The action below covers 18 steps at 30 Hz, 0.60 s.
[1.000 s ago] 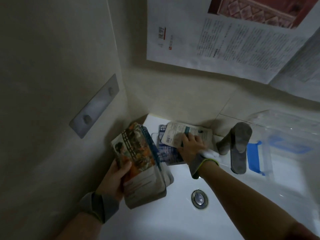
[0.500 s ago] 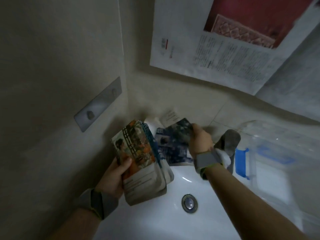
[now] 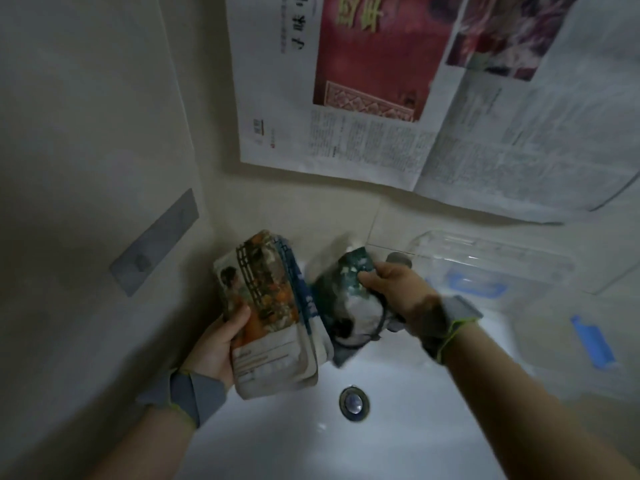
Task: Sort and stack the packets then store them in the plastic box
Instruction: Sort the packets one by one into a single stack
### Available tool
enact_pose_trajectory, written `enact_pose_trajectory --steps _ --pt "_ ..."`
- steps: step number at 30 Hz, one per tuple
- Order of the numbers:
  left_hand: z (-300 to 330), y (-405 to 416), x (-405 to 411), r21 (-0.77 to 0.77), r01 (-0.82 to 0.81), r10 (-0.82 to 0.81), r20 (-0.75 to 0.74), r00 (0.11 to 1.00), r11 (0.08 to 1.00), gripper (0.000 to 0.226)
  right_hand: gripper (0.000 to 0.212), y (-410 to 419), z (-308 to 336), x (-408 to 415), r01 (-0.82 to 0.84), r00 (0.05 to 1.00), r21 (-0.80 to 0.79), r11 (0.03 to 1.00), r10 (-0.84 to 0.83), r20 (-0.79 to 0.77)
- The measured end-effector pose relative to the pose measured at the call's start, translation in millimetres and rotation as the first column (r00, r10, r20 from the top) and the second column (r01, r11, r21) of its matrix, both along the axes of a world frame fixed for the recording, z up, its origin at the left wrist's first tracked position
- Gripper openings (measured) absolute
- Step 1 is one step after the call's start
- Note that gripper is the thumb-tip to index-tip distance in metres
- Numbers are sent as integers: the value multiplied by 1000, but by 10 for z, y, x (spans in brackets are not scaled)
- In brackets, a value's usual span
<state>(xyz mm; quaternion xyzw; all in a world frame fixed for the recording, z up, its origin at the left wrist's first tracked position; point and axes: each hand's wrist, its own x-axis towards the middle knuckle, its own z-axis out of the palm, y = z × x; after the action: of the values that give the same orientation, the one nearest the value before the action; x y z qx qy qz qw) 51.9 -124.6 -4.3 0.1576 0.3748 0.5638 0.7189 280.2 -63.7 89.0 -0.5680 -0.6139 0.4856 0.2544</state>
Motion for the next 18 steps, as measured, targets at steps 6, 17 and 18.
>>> enact_pose_trajectory --steps 6,17,18 --pt "140 45 163 18 206 -205 -58 977 978 91 20 156 107 180 -242 969 -347 906 243 -42" --pt "105 85 578 -21 132 -129 84 988 991 45 92 -143 -271 156 -359 366 -271 893 -133 -921" --pt "79 119 568 -34 93 -89 103 991 995 38 92 -181 -343 161 -360 389 -217 907 -66 -919"
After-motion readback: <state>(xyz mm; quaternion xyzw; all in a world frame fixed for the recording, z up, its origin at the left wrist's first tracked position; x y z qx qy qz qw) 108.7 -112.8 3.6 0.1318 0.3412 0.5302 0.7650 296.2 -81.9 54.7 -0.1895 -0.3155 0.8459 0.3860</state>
